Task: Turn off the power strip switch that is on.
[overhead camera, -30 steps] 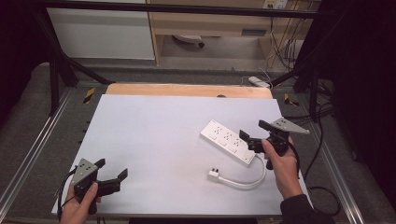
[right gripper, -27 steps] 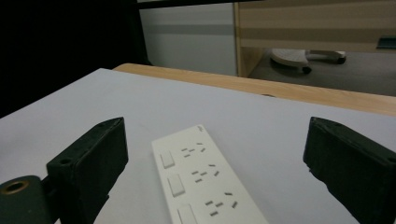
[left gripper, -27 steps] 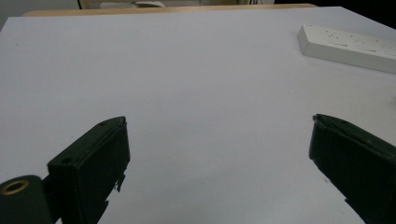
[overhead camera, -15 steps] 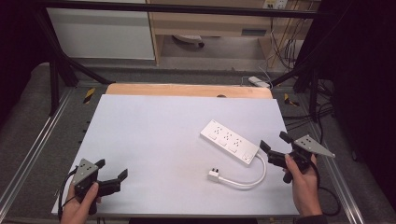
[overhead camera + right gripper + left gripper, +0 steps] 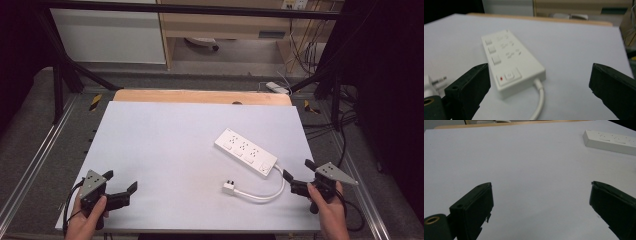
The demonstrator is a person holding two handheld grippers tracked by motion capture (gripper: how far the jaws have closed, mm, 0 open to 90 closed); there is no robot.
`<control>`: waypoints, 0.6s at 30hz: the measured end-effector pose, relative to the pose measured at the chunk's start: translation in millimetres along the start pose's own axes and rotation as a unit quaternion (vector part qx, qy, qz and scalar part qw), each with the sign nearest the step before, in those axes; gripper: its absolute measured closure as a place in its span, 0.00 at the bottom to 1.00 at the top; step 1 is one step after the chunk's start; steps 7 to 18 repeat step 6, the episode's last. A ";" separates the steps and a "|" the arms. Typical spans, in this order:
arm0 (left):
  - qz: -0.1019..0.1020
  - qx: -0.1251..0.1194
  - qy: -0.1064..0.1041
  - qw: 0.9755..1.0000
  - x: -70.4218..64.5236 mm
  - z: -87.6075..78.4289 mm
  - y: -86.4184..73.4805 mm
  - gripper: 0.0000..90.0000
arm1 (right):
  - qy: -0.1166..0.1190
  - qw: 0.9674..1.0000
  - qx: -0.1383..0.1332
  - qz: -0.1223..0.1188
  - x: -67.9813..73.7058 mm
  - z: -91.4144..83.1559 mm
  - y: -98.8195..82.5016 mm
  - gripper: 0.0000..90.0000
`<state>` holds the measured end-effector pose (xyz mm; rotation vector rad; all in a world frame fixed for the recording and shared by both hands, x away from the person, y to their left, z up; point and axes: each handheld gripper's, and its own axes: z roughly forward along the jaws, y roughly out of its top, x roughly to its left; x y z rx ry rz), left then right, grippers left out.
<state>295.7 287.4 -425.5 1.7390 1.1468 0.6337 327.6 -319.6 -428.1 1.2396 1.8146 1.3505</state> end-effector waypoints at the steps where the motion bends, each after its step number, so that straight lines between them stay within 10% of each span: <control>1: 0.000 -0.001 0.000 1.000 -0.1 0.0 0.1 0.06 | 0.003 1.000 0.015 0.000 0.9 1.5 -3.7 0.04; 6: 0.004 -0.001 -0.001 1.000 -0.2 -0.2 0.4 0.06 | 0.024 0.998 0.066 -0.006 7.5 13.4 -13.0 0.05; 18: 0.004 -0.001 -0.001 1.000 -0.2 -0.2 0.4 0.06 | 0.024 0.998 0.066 -0.006 7.5 13.4 -13.0 0.05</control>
